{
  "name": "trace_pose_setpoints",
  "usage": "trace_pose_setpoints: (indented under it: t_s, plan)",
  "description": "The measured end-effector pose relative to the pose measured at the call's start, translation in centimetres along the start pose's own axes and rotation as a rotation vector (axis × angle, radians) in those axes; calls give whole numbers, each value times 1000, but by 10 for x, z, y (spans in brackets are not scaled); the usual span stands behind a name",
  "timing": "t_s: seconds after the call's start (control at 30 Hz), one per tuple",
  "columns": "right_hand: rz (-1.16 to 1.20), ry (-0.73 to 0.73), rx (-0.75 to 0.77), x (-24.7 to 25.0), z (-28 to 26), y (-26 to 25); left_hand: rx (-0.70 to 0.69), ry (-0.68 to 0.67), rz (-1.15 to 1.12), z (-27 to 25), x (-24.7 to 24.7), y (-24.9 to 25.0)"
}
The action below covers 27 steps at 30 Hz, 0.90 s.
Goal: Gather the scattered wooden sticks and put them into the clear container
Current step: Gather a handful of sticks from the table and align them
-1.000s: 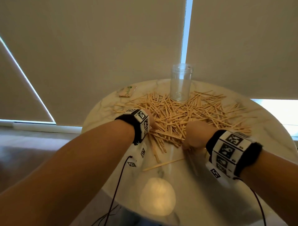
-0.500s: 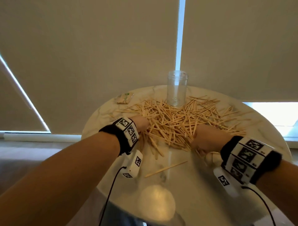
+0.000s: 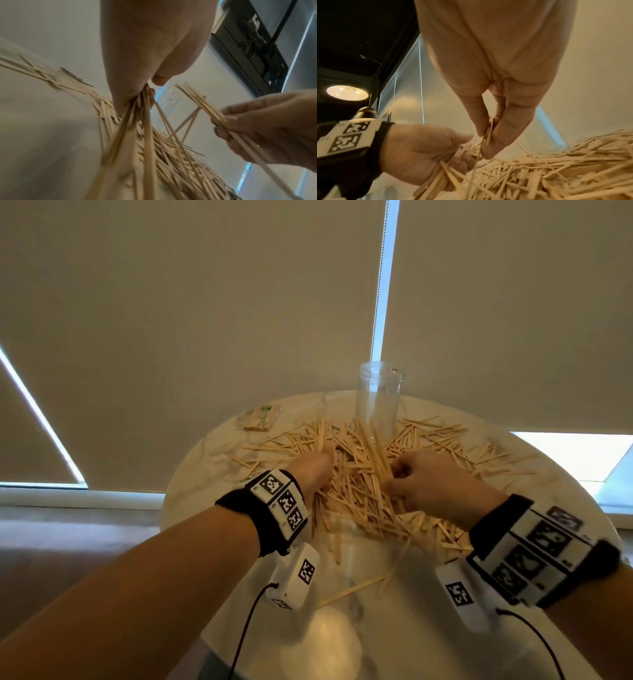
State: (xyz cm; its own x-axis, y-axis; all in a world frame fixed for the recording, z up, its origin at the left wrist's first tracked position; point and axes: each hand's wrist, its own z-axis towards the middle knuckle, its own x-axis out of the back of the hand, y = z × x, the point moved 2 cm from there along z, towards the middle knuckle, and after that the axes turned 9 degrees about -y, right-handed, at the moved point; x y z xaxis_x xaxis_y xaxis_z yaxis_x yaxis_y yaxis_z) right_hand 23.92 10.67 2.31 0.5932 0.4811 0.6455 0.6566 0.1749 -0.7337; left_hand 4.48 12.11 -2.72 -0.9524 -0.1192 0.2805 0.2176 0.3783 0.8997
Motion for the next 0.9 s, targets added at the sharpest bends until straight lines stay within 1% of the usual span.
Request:
trace_pose_setpoints:
  t_s: [0.07,0.13,0.17,0.27,0.4,0.47,0.57,0.63,0.73,0.8,0.83,0.9]
  plan:
    - [-8,-7,31,-10,10,-8,-43,30,-26,1,-3,-4]
    - [-49,-15,46,-19,19,-14,-72,54,21,1,-5,-5]
    - [-80,-14,52,-24,23,-18,-56,79,33,1,-5,-3]
    - [-167,24,67,-34,34,-23,-75,159,-2,1,-2,0]
    - [-153,50,89,-41,43,-29,-95,228,-155,-5,0,3]
    - [-169,53,121,-44,45,-35,-99,226,-202,-8,1,4]
    - [-245,75,205,-47,46,-44,-112,224,-163,-9,1,4]
    - [-270,72,236,-46,45,-47,-122,265,-123,-8,4,4]
    - [-268,68,236,-41,40,-42,-83,343,-91,-11,13,8]
    - [-313,32,241,-38,35,-37,-80,346,-123,-11,17,8]
    - [-374,-16,217,-37,33,-34,-88,328,-173,-11,17,9]
    - [-571,-114,140,-39,32,-27,-98,319,-270,2,18,2]
